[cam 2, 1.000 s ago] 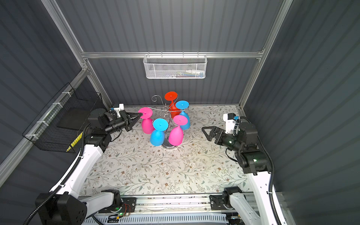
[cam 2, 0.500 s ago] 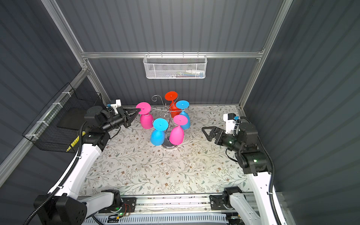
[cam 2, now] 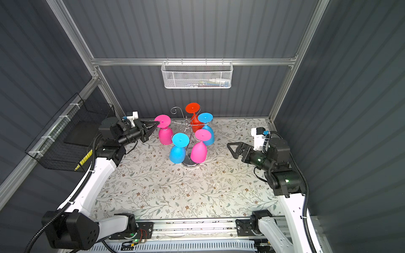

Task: Take the wine glass off the wine glass rack
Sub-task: Pick up the wine glass from the wine glass rack.

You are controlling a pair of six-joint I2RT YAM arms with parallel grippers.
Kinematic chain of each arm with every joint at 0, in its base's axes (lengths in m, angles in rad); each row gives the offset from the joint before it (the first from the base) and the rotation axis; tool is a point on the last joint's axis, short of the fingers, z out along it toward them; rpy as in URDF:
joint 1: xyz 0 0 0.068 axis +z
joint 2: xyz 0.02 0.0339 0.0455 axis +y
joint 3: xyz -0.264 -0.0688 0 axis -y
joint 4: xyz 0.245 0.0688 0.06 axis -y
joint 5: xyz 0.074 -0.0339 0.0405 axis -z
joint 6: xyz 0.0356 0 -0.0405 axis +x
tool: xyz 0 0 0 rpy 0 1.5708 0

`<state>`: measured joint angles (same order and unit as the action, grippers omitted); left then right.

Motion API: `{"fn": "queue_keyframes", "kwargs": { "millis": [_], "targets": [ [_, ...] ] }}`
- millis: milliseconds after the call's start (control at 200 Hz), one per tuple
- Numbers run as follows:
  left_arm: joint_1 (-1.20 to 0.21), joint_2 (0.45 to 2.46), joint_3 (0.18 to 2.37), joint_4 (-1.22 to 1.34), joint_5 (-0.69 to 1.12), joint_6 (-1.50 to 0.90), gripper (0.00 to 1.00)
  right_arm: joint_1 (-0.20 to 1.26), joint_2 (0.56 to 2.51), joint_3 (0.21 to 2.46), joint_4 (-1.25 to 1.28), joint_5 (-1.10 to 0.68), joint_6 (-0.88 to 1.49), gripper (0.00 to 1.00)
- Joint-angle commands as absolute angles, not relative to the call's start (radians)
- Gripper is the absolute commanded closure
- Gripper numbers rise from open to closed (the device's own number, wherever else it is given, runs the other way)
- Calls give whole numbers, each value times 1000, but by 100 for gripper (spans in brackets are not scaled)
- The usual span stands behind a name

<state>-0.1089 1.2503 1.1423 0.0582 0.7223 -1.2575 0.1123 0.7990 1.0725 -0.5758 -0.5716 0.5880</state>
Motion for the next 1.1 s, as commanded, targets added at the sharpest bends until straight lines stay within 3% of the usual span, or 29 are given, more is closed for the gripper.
{"fn": "queue_keyframes", "kwargs": {
  "millis": [0,485,1096],
  "targets": [
    [-115,1260,1191,104,736,-1246,100,118,790,1066,-565,-566,591,1],
    [-213,1300,1242,110,726,-1239,100,120,784,1067,-571,-563,586,1],
    [-245,1149,1137,-32,683,-1194,100,121,767,1054,-574,-569,595,1]
  ]
}}
